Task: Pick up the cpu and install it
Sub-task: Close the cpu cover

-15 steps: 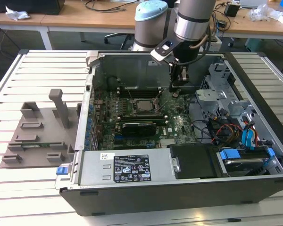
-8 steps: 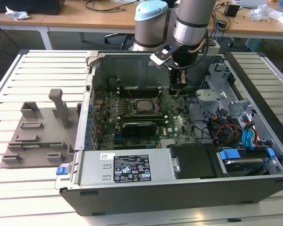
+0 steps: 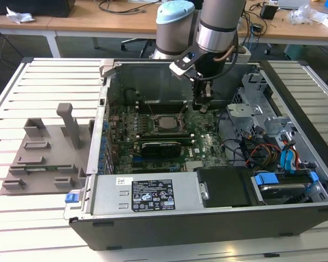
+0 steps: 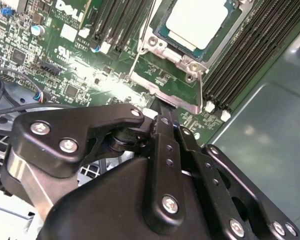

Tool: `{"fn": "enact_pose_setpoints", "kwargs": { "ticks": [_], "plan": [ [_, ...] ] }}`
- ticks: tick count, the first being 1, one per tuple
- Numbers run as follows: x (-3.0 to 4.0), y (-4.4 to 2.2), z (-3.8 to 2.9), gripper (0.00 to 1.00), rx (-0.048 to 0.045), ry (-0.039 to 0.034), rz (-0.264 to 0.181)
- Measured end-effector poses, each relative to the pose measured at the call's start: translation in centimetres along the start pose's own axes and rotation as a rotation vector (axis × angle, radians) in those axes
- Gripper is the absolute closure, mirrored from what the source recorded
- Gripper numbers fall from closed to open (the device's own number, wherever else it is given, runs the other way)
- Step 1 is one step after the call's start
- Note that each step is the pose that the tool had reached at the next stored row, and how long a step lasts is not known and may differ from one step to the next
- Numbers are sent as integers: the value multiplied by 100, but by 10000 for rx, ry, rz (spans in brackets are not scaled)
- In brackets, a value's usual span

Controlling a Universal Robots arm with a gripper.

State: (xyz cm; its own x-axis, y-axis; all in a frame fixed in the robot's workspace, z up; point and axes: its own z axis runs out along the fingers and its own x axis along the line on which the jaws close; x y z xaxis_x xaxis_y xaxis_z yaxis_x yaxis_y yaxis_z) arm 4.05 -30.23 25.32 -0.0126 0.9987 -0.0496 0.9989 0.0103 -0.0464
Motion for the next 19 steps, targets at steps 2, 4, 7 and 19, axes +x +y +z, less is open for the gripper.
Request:
{"fn": "enact_pose_setpoints", "kwargs": {
  "ticks": [2, 4, 7, 19],
  "plan": [
    [0, -24, 2, 89, -1, 1, 1],
    [1, -52, 4, 89, 0, -1, 1],
    [2, -133, 8, 89, 0, 0, 1],
    [3, -234, 14, 89, -1, 0, 0]
  ]
}}
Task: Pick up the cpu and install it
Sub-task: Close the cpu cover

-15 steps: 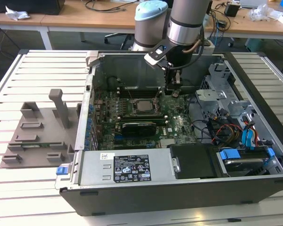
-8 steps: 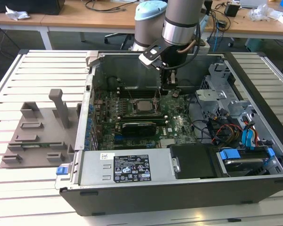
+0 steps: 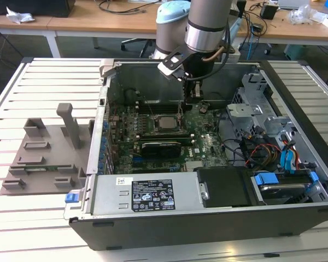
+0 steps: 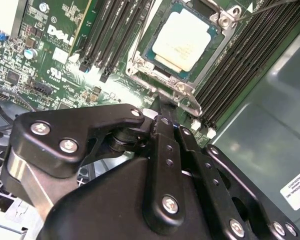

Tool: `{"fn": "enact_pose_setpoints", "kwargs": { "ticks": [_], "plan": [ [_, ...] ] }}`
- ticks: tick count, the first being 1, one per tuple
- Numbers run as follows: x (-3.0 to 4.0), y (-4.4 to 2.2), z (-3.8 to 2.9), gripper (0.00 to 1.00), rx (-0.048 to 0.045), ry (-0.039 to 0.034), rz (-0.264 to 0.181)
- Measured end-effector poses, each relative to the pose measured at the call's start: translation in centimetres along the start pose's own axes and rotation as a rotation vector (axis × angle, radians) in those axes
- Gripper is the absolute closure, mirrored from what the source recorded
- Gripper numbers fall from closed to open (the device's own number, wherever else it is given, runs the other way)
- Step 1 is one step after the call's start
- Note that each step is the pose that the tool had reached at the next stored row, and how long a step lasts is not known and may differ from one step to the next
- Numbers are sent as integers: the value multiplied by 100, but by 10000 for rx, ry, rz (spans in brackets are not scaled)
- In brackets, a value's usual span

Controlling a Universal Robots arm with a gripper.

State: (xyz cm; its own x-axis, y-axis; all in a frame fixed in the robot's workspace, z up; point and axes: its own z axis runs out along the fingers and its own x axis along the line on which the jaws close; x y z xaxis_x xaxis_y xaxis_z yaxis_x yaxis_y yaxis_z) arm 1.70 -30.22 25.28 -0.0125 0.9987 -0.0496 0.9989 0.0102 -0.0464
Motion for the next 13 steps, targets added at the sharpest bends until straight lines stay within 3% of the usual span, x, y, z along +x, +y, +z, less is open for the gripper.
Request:
{"fn": "enact_pose_setpoints", "kwargs": {
  "ticks": [6, 13],
  "plan": [
    [1, -48, 3, 89, 0, 0, 0],
    [2, -159, 14, 89, 0, -1, 0]
  ]
}}
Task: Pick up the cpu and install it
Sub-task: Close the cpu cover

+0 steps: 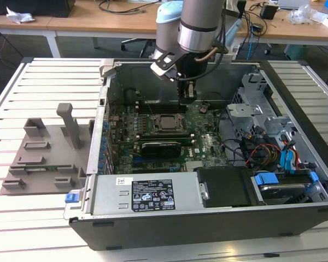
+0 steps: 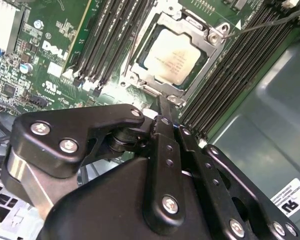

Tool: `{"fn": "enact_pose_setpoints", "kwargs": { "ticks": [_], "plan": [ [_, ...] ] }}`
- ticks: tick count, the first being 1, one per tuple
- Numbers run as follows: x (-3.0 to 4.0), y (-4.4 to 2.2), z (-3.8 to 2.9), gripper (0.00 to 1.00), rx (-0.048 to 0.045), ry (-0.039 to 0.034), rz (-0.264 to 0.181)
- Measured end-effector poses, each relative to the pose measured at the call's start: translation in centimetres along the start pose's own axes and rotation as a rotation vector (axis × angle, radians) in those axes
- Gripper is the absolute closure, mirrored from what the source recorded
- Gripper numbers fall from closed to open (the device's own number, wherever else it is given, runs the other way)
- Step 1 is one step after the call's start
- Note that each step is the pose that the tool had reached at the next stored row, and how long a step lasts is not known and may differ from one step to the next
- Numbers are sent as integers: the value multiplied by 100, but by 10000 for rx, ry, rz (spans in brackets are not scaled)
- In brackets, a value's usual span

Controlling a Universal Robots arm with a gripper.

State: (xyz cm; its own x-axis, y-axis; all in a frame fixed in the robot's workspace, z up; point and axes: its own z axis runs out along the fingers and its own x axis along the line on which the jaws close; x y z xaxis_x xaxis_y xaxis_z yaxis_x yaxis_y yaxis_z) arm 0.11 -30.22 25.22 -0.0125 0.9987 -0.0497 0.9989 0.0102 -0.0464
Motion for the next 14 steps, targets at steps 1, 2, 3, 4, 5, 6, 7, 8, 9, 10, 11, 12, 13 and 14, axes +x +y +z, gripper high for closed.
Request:
{"fn": "enact_pose_setpoints", "kwargs": {
  "ticks": [1, 2, 3, 4, 5, 6, 7, 8, 9, 10, 11, 12, 13, 14],
  "plan": [
    [1, -10, 2, 89, 0, 1, 0],
    [1, -24, 7, 89, -1, 2, -1],
    [1, -36, 17, 89, -1, 2, 0],
    [2, -44, 33, 89, -1, 3, 0],
    [3, -52, 48, 89, -1, 2, -1],
    [4, -60, 61, 89, 0, 0, 0],
    [5, -79, 80, 89, -1, 1, 0],
    [6, -115, 95, 89, 0, 1, 0],
    [7, -145, 104, 89, -1, 1, -1],
    [7, -162, 107, 89, 0, 0, -1],
    [7, -183, 110, 89, 0, 0, -1],
    [8, -229, 118, 89, 0, 1, -1],
    [9, -243, 123, 89, -1, 2, -1],
    [10, -255, 129, 89, -1, 3, -1]
  ]
}}
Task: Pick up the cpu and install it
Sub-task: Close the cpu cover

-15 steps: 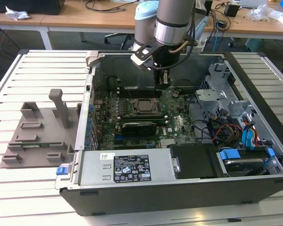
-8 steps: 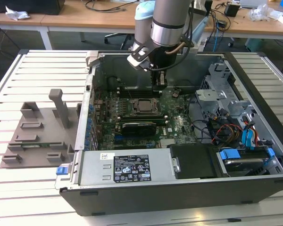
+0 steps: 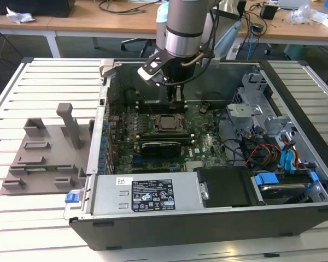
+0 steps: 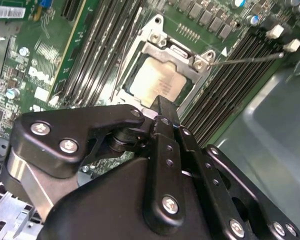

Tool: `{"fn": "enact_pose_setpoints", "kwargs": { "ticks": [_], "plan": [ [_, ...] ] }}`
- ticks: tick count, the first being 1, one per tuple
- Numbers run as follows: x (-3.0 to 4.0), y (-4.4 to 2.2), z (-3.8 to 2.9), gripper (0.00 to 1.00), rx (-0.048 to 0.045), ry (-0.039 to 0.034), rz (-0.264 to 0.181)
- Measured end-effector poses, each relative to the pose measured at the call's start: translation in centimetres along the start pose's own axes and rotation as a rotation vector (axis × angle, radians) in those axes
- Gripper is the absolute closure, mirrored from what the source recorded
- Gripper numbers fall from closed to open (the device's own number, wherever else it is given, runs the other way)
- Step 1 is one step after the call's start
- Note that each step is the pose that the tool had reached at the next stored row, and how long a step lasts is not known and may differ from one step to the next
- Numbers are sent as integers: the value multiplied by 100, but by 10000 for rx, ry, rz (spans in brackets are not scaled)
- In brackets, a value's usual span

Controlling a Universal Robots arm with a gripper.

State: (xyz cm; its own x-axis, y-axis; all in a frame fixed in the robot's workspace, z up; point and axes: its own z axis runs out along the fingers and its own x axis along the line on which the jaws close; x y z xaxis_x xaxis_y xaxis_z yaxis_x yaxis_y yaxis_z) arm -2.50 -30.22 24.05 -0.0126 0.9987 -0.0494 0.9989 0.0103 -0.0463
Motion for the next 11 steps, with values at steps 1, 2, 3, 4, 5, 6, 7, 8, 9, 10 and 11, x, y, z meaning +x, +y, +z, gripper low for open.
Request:
{"fn": "enact_pose_setpoints", "kwargs": {
  "ticks": [1, 2, 3, 4, 5, 6, 7, 8, 9, 10, 11],
  "plan": [
    [0, -13, 6, 89, 1, -1, 1],
    [0, -22, 11, 89, 1, -2, 1],
    [0, -40, 20, 89, 2, -3, 1],
    [1, -51, 23, 89, 1, -3, 1],
    [1, -57, 26, 89, 1, -2, 1],
    [1, -64, 28, 89, 1, -3, 0],
    [2, -70, 30, 89, 1, -2, 0],
    [2, -76, 32, 89, 1, -1, 0],
    [2, -86, 36, 89, 1, -2, 0],
    [2, -94, 39, 89, 1, -1, 0],
    [3, -100, 42, 89, 0, -2, 0]
  ]
}}
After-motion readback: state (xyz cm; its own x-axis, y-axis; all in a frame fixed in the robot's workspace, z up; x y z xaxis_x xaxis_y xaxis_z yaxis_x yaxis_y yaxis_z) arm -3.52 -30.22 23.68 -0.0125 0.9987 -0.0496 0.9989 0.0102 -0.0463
